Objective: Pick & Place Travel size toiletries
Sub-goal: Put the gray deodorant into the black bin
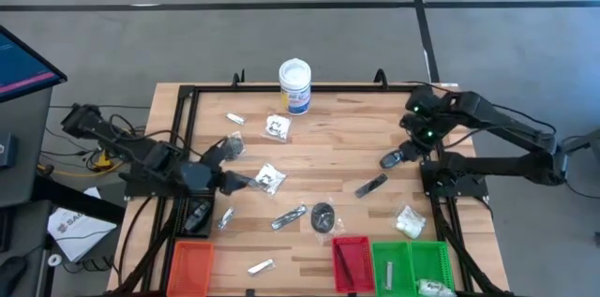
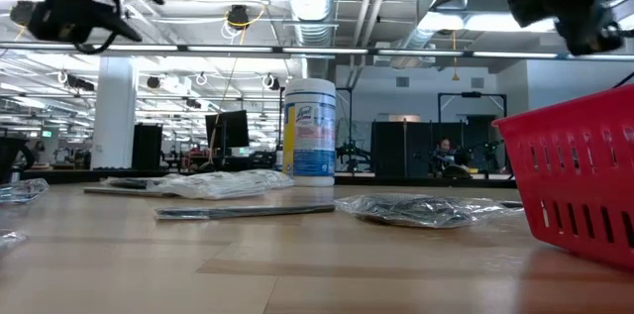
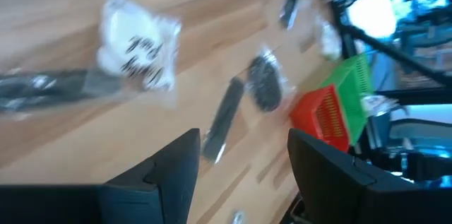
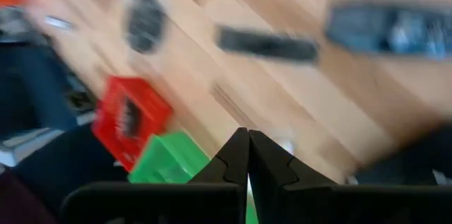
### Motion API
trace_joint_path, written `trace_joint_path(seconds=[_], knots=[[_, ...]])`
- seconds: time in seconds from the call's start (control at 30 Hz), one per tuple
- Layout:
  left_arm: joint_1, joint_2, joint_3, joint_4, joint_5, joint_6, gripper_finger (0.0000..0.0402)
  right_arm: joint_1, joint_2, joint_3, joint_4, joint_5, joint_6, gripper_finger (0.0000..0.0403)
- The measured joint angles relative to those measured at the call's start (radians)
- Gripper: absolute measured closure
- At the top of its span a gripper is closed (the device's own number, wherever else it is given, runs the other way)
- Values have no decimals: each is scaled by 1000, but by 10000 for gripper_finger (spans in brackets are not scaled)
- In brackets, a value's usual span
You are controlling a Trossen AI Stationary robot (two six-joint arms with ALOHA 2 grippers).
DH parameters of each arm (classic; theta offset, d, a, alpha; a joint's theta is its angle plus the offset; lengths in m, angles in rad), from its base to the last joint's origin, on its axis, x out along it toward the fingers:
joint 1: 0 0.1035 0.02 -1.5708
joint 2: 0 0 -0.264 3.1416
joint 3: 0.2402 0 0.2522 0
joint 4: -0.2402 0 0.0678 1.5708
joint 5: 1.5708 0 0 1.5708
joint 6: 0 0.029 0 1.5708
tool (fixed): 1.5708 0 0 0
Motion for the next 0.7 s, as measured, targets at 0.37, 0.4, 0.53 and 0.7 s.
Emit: trace_joint_path(seconds=[0.37,0.4,0.53,0.7], knots=[[81,3,1,221,-7,192,192,-66,39,-205,86,101,72,403],[86,5,1,235,-8,206,192,-77,51,-206,97,115,79,403],[101,5,1,261,-7,238,192,-102,129,-207,109,162,53,403],[113,5,1,272,-6,263,192,-57,235,-207,112,274,-24,403]])
